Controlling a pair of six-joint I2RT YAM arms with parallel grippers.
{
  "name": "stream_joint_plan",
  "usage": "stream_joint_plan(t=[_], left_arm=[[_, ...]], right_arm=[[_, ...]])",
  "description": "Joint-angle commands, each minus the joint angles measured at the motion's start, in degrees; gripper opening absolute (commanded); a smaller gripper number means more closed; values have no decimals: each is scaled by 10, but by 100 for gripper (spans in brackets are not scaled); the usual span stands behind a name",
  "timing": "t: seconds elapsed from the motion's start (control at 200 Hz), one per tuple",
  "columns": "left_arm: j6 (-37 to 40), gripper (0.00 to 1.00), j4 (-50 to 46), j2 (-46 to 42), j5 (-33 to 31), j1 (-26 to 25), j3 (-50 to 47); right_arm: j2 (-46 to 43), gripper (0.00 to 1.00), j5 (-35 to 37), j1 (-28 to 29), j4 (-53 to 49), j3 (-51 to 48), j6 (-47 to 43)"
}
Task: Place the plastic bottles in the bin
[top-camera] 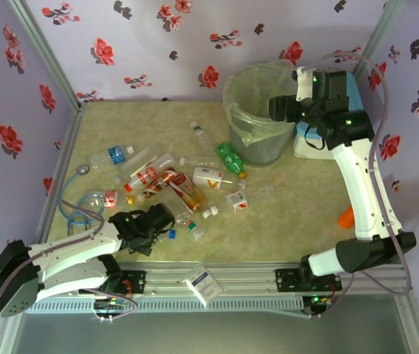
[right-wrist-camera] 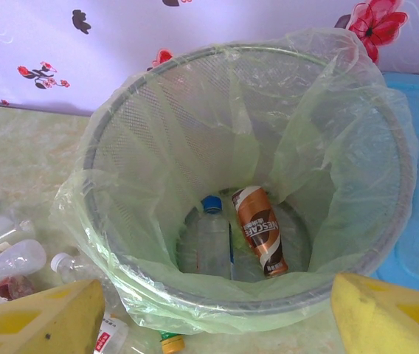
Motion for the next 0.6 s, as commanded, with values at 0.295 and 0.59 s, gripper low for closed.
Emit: stream_joint_plan(t=[0.295, 0.59], left_arm=[[6, 80, 32, 15, -18, 13, -20], [47, 67, 14, 35, -30, 13, 17]], right_arm=[[-38, 81, -55, -4, 20, -20, 14], [-43, 81, -52, -3, 15, -14, 20]])
